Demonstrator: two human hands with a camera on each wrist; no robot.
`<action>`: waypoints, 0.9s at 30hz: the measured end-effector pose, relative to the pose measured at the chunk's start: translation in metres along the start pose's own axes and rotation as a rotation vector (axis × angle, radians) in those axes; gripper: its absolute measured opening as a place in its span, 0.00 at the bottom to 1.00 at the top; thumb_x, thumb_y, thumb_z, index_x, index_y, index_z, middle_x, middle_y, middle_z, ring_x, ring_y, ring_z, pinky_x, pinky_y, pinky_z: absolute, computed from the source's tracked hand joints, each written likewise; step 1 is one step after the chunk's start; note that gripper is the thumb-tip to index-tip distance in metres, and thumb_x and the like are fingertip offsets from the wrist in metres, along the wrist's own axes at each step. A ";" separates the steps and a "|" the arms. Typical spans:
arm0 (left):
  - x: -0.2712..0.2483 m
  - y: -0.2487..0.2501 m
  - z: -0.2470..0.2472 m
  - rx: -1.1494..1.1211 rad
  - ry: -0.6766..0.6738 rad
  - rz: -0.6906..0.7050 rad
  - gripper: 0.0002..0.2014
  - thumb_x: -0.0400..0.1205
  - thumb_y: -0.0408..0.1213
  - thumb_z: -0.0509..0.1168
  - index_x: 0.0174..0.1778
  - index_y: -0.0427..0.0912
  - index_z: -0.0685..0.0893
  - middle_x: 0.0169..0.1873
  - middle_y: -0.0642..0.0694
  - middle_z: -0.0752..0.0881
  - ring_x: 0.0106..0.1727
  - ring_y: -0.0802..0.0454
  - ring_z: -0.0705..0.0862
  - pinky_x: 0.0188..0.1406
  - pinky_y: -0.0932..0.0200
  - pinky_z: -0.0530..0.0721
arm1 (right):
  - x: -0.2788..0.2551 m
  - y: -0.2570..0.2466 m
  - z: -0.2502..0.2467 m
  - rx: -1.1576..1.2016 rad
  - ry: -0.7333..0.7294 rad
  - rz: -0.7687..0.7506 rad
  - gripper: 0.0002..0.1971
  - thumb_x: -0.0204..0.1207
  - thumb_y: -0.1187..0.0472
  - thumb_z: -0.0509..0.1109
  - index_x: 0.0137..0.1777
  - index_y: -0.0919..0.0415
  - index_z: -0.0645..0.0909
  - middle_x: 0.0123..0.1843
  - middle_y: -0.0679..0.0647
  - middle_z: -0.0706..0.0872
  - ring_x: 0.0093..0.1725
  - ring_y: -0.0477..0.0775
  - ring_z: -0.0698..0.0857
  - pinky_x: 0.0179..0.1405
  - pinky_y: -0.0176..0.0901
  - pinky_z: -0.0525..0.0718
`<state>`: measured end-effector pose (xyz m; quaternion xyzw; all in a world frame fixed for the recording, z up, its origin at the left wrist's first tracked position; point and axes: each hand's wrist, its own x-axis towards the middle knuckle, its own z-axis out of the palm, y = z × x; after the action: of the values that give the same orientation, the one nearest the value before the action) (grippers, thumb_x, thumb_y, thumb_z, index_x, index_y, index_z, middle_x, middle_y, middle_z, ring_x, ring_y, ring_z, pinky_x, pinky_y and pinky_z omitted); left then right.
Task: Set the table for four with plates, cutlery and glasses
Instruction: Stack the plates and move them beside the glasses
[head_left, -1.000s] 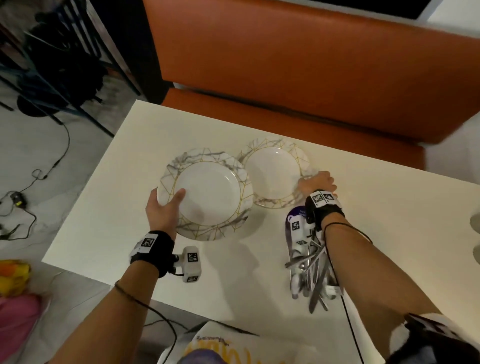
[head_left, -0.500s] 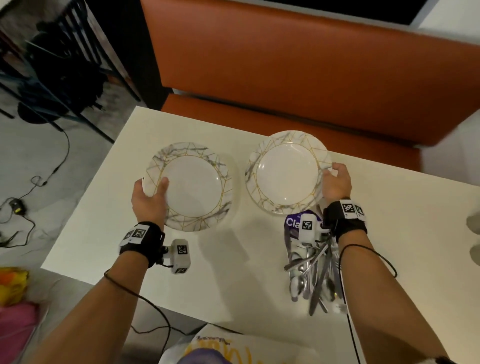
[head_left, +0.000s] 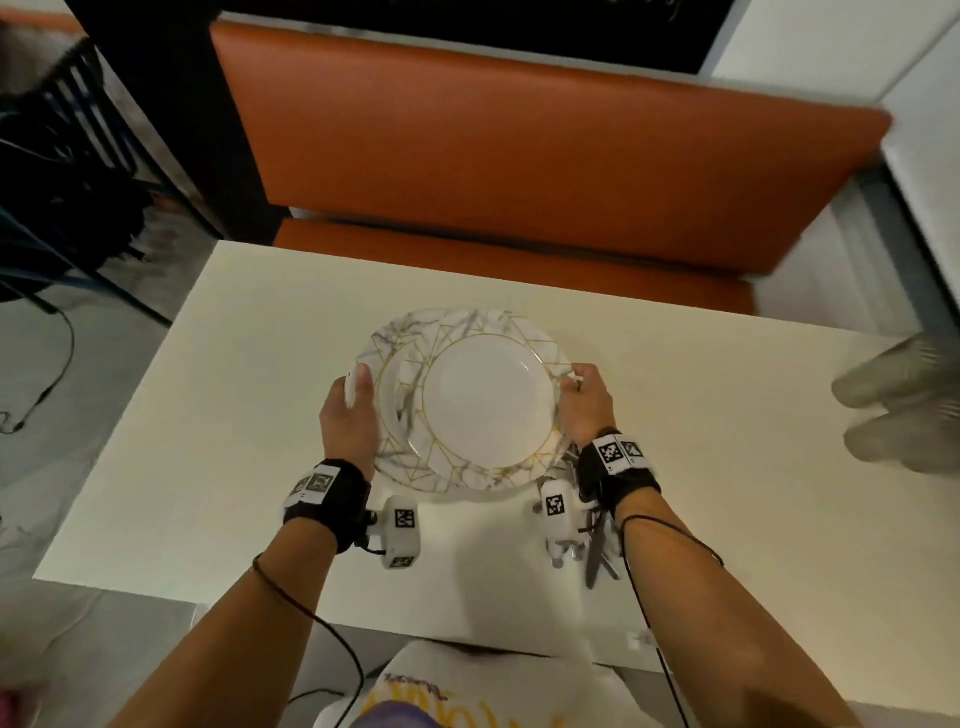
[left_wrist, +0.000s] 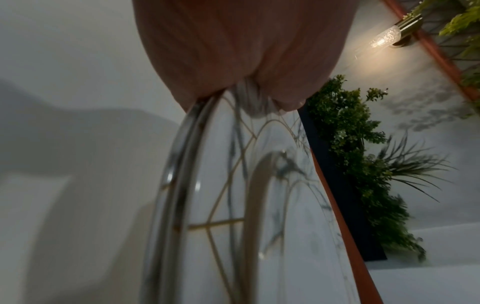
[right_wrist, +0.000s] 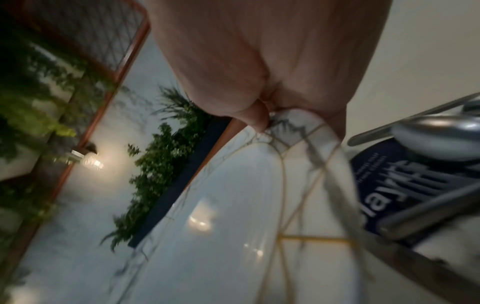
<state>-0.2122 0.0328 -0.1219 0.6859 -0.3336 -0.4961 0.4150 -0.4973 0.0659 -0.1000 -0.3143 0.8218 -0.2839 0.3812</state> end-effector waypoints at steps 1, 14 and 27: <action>-0.006 0.001 0.006 -0.012 -0.027 -0.019 0.47 0.80 0.74 0.61 0.87 0.44 0.68 0.84 0.46 0.73 0.85 0.46 0.71 0.83 0.44 0.71 | -0.007 0.006 0.001 -0.028 -0.009 -0.003 0.18 0.89 0.56 0.56 0.78 0.53 0.71 0.67 0.60 0.84 0.58 0.64 0.85 0.56 0.50 0.84; -0.076 0.009 0.095 0.120 -0.231 0.007 0.45 0.77 0.66 0.71 0.87 0.48 0.67 0.82 0.47 0.75 0.82 0.44 0.74 0.81 0.39 0.74 | -0.036 0.076 -0.068 0.098 0.054 -0.042 0.22 0.92 0.56 0.52 0.85 0.47 0.68 0.79 0.59 0.79 0.76 0.65 0.78 0.74 0.49 0.75; -0.207 -0.038 0.290 1.013 -0.487 0.226 0.39 0.84 0.67 0.60 0.78 0.35 0.72 0.64 0.34 0.86 0.64 0.32 0.86 0.62 0.37 0.86 | -0.019 0.250 -0.249 0.085 0.177 0.034 0.29 0.86 0.50 0.67 0.85 0.51 0.65 0.73 0.61 0.83 0.73 0.65 0.81 0.72 0.50 0.78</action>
<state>-0.5474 0.1601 -0.1195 0.6252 -0.6869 -0.3706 -0.0042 -0.7630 0.2968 -0.1318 -0.2577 0.8446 -0.3387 0.3249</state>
